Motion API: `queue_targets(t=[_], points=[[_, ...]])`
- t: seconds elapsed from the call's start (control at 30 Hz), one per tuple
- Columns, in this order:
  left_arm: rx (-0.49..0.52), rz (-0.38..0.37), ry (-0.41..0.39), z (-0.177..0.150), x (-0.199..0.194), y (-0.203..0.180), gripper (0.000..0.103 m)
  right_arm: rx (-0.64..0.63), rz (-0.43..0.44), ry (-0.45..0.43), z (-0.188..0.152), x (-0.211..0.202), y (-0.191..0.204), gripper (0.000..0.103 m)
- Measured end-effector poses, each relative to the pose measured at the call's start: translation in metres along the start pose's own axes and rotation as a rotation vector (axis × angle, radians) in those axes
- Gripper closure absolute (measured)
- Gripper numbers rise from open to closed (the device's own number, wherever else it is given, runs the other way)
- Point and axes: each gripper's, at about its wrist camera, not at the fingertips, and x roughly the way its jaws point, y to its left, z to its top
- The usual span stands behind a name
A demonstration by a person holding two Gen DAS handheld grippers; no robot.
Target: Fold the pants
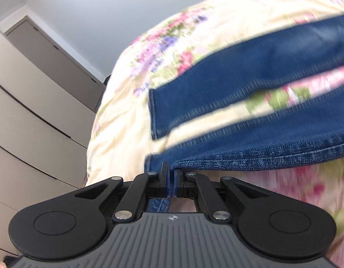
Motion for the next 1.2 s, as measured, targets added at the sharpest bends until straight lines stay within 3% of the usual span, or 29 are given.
queue_targets(t=[0.13, 0.3, 0.63, 0.83, 0.87, 1.07, 1.2], points=[[-0.047, 0.012, -0.003, 0.035, 0.012, 0.008, 0.100, 0.038, -0.064, -0.033, 0.042, 0.014, -0.025, 0.101], [-0.036, 0.046, 0.000, 0.086, 0.041, 0.005, 0.100, 0.067, -0.123, -0.030, 0.096, 0.061, -0.053, 0.101], [0.054, 0.096, 0.053, 0.172, 0.153, -0.033, 0.100, 0.107, -0.170, 0.072, 0.172, 0.226, -0.080, 0.101], [0.132, 0.053, 0.091, 0.179, 0.208, -0.055, 0.100, 0.055, -0.140, 0.192, 0.169, 0.306, -0.060, 0.101], [0.139, 0.034, 0.098, 0.176, 0.213, -0.054, 0.095, 0.049, -0.137, 0.200, 0.166, 0.311, -0.057, 0.101], [0.145, -0.039, 0.165, 0.167, 0.235, -0.022, 0.075, 0.031, -0.136, 0.197, 0.162, 0.318, -0.052, 0.100], [0.157, -0.099, 0.191, 0.167, 0.233, 0.000, 0.075, 0.039, -0.140, 0.203, 0.162, 0.317, -0.053, 0.100]])
